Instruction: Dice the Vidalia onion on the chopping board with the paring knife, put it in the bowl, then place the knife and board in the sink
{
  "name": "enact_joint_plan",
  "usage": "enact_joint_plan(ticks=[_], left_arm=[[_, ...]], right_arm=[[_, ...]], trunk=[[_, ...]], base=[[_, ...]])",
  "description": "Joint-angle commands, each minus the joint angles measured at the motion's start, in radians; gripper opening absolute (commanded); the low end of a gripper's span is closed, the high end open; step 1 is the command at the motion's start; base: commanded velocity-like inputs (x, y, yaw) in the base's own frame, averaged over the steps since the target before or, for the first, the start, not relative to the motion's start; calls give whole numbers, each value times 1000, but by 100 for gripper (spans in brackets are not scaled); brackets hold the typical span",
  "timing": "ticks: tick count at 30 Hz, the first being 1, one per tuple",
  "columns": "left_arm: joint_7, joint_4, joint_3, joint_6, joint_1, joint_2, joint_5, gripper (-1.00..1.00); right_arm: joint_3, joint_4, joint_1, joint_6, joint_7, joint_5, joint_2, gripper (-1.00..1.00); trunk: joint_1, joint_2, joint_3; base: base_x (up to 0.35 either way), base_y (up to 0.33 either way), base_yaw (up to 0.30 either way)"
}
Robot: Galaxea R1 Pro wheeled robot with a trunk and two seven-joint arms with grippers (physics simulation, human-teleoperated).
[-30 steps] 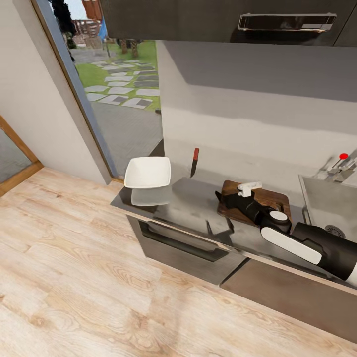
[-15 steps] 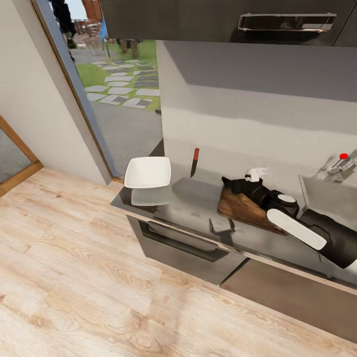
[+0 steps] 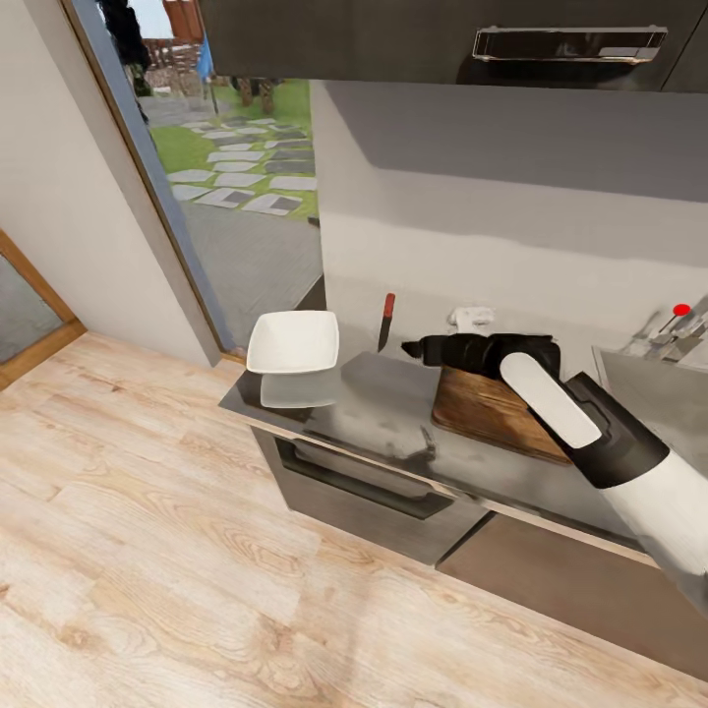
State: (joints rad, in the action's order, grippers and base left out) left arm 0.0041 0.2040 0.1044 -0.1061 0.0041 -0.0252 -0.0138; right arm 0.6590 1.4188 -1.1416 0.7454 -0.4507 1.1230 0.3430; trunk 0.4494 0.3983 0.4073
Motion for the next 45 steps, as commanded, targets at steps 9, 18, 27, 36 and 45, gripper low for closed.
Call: enact_joint_plan(ticks=[9, 18, 27, 36, 45], left_arm=[[0, 2, 4, -1, 0, -1, -1, 100], [0, 2, 4, -1, 0, -1, -1, 100], [0, 2, 4, -1, 0, -1, -1, 100], [0, 2, 3, -1, 0, -1, -1, 100], [-1, 2, 3, -1, 0, -1, -1, 100]], right_arm=[[-36, -308, -66, 63, -8, -17, -187, 100], [-36, -570, -247, 64, 8, -112, -264, 100], [-35, -678, -369, 65, 130, -117, -268, 100], [-35, -715, -423, 169, 367, -173, -269, 100], [-33, -718, -425, 172, 381, -200, -252, 100]], trunk=[[1, 2, 1], [1, 2, 1], [1, 2, 1], [1, 2, 1], [1, 2, 1]], base=[[0, 0, 0], [0, 0, 0], [0, 0, 0], [2, 0, 0], [242, 121, 0]])
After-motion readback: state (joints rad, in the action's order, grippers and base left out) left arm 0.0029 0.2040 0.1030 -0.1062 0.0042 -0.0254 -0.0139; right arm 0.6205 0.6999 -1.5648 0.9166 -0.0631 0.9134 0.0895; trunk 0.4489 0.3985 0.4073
